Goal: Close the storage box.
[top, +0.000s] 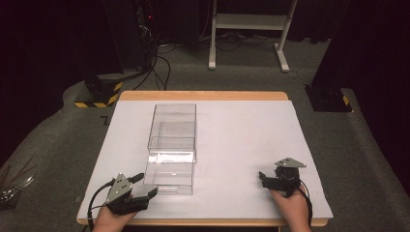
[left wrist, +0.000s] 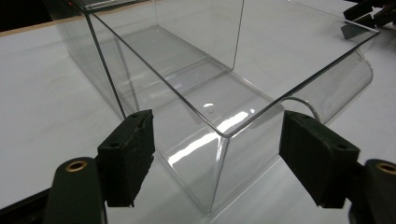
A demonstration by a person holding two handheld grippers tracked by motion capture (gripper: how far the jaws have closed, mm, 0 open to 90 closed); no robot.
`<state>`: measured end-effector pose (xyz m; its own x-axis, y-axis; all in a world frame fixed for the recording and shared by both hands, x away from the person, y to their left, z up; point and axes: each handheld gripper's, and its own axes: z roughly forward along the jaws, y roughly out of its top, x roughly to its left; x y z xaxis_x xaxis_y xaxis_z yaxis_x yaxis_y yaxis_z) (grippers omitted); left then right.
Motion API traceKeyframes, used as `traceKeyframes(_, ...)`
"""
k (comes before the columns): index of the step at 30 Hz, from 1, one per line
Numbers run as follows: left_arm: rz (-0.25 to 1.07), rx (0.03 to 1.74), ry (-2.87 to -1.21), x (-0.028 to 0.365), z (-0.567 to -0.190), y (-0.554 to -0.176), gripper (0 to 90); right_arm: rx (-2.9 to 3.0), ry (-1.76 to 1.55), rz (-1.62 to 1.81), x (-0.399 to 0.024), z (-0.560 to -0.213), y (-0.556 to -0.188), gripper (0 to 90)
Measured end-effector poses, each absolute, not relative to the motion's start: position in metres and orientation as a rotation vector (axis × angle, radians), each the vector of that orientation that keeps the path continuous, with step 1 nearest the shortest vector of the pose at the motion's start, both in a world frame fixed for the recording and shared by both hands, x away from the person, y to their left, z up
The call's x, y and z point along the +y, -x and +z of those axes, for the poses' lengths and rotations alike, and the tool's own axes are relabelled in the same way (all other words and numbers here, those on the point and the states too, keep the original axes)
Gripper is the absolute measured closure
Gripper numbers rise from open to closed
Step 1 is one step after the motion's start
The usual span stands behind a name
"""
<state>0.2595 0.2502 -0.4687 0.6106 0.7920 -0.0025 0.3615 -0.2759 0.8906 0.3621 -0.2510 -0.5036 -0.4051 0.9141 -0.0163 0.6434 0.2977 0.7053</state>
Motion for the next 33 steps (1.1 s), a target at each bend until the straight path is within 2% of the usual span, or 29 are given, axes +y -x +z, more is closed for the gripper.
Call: traceKeyframes(33,0.618,0.984,-1.812,0.244,-0.469,-0.271,28.0,2.155,-1.392,0.876,-0.251,-0.504,-0.362,12.9)
